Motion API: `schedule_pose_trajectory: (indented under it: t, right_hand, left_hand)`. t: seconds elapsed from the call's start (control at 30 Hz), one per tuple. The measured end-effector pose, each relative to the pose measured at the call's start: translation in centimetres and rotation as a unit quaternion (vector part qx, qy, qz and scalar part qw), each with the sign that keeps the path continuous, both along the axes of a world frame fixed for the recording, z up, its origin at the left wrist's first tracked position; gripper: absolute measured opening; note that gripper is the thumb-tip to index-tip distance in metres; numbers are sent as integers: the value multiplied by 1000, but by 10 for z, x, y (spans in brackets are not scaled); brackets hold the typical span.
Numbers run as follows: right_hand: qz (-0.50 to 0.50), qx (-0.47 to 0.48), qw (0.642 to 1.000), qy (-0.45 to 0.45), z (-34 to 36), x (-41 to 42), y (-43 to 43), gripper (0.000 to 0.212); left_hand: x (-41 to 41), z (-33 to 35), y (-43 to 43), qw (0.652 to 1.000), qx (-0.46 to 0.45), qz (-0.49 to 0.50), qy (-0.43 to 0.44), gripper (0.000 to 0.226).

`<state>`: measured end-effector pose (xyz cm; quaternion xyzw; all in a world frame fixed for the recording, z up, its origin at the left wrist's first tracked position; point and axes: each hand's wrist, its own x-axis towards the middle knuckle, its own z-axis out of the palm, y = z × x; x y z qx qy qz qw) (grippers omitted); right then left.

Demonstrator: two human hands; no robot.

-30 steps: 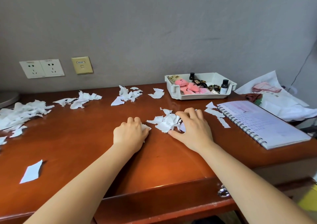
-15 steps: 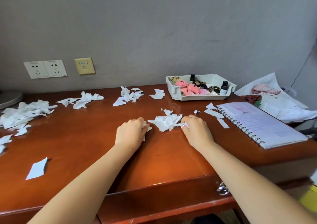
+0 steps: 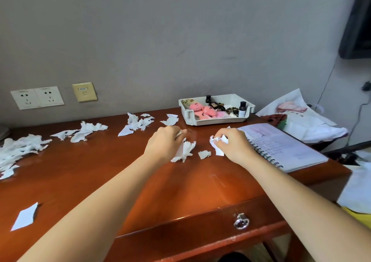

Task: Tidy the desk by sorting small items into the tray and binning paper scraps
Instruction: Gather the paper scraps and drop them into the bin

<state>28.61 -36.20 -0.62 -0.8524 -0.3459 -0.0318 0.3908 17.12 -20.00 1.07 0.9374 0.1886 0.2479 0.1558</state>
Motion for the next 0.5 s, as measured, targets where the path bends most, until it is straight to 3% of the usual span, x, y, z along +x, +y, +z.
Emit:
schedule_pose_trajectory:
  t: [0.2,0.4,0.5]
  right_hand:
    - [-14,22,999,36,-4,11,-74,11]
    - [-76,52,994,51,-26,15,-171,25]
    - [-106,48,991,63,-43,11,-223,16]
  left_hand:
    - [30,-4,-69,993,-52,-107,-13,45]
    - [68,-21,-166,972,-70,-222,28,46]
    - [76,-36,-218,955,-80,-282,51,43]
